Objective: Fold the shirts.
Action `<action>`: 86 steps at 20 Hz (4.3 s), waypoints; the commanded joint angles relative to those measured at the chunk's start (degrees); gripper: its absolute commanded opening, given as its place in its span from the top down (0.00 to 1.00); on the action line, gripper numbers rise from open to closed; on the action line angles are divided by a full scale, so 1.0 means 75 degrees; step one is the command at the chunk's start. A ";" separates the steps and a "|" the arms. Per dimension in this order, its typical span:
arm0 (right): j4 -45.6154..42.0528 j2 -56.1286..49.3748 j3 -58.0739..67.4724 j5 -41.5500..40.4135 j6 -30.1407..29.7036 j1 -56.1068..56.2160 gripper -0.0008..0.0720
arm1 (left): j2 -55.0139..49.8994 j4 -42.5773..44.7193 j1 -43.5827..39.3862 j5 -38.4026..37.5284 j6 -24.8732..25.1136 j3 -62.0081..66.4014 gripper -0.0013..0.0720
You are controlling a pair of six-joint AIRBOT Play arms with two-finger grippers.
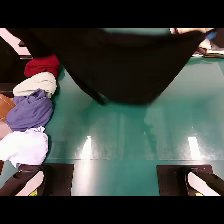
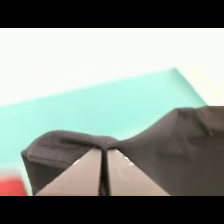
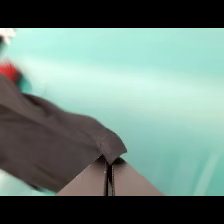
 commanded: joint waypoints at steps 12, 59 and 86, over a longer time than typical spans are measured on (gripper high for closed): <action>-0.0157 -0.0096 0.2328 0.1880 0.0495 -0.2119 0.96 | 0.0498 -0.0023 0.0003 -0.1294 -0.0842 0.0117 0.95; -0.1606 -0.0973 -0.6513 0.2037 0.0315 -0.3150 0.30 | -0.1067 -0.0522 0.0941 -0.0382 0.0192 -0.7804 0.95; 0.0029 0.1472 -0.0597 0.0618 -0.0079 -0.1154 0.96 | 0.1116 -0.0755 0.0941 -0.0807 -0.0650 -0.0635 0.95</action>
